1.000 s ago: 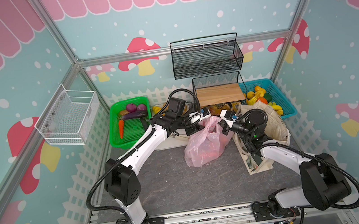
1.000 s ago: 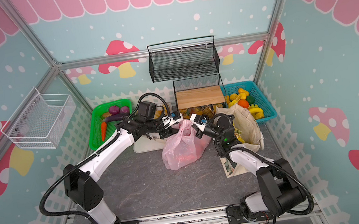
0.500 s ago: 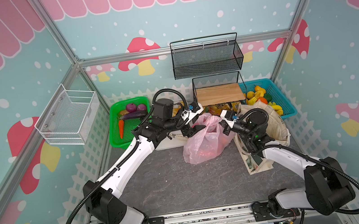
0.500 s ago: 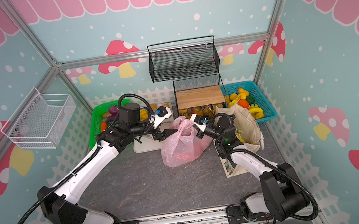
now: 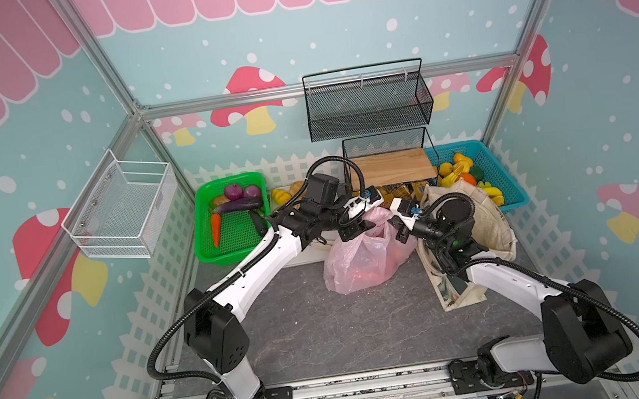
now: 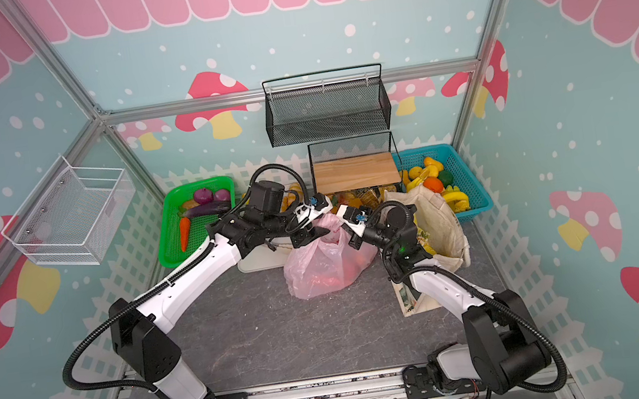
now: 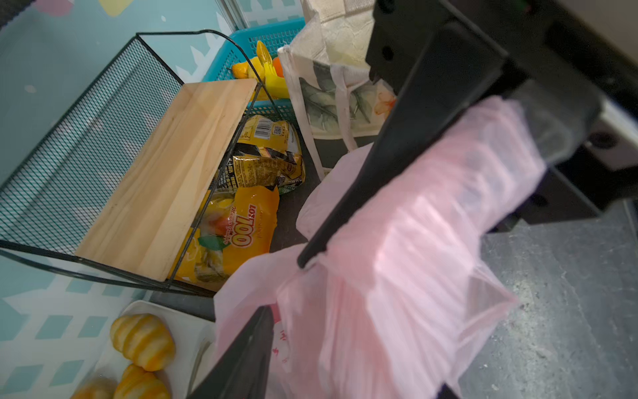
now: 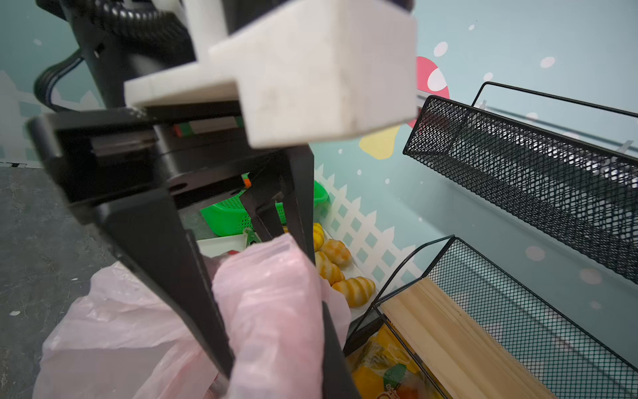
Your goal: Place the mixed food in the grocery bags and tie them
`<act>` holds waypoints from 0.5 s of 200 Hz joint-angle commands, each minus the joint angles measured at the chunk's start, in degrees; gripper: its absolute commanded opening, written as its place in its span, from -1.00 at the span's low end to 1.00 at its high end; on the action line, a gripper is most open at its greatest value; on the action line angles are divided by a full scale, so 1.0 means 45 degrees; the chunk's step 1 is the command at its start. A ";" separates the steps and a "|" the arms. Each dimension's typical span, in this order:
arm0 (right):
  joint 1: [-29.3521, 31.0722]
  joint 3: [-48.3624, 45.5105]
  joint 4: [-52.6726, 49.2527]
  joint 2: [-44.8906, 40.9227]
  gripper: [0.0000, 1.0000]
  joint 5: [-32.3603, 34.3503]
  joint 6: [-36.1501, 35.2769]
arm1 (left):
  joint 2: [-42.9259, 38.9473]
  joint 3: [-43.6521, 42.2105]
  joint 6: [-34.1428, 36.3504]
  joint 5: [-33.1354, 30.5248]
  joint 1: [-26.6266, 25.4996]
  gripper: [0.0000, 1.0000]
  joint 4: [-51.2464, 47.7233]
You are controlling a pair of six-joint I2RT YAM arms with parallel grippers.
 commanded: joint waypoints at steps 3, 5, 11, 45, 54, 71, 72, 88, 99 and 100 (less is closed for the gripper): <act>0.0093 0.0244 -0.0328 -0.0212 -1.00 -0.0041 -0.0610 | -0.0330 0.0032 0.0333 -0.0328 0.0047 -0.39 0.0419; 0.0093 0.0258 -0.0361 -0.0224 -1.00 -0.0022 -0.0634 | -0.0362 -0.0029 0.0332 -0.0338 0.0045 -0.43 0.0495; 0.0093 0.0245 -0.0477 -0.0268 -1.00 -0.0017 -0.0712 | -0.0474 -0.0258 0.0336 -0.0341 0.0063 -0.51 0.0853; 0.0074 0.0263 -0.1836 -0.0734 -0.92 0.0449 -0.1803 | -0.1162 -0.1203 0.0999 -0.0467 0.0193 -0.89 0.2153; 0.0054 0.0352 -0.2403 -0.0886 -0.74 0.0510 -0.2216 | -0.1345 -0.1534 0.1426 -0.0458 0.0205 -0.93 0.2471; 0.0043 0.0696 -0.3632 -0.0996 -0.37 0.0317 -0.2878 | -0.1548 -0.2004 0.2119 -0.0357 0.0229 -0.97 0.2920; 0.0048 0.0724 -0.3705 -0.0996 -0.35 0.0304 -0.2912 | -0.1559 -0.2020 0.2166 -0.0349 0.0231 -0.98 0.2935; 0.0053 0.1050 -0.4657 -0.1009 -0.13 0.0123 -0.3326 | -0.1610 -0.2186 0.2620 -0.0413 0.0218 -1.00 0.3054; 0.0038 0.1252 -0.5077 -0.1016 -0.03 0.0084 -0.3502 | -0.1590 -0.2240 0.2818 -0.0514 0.0216 -1.00 0.3085; 0.0036 0.1265 -0.5111 -0.1006 -0.03 0.0090 -0.3517 | -0.1590 -0.2235 0.2837 -0.0515 0.0215 -1.00 0.3085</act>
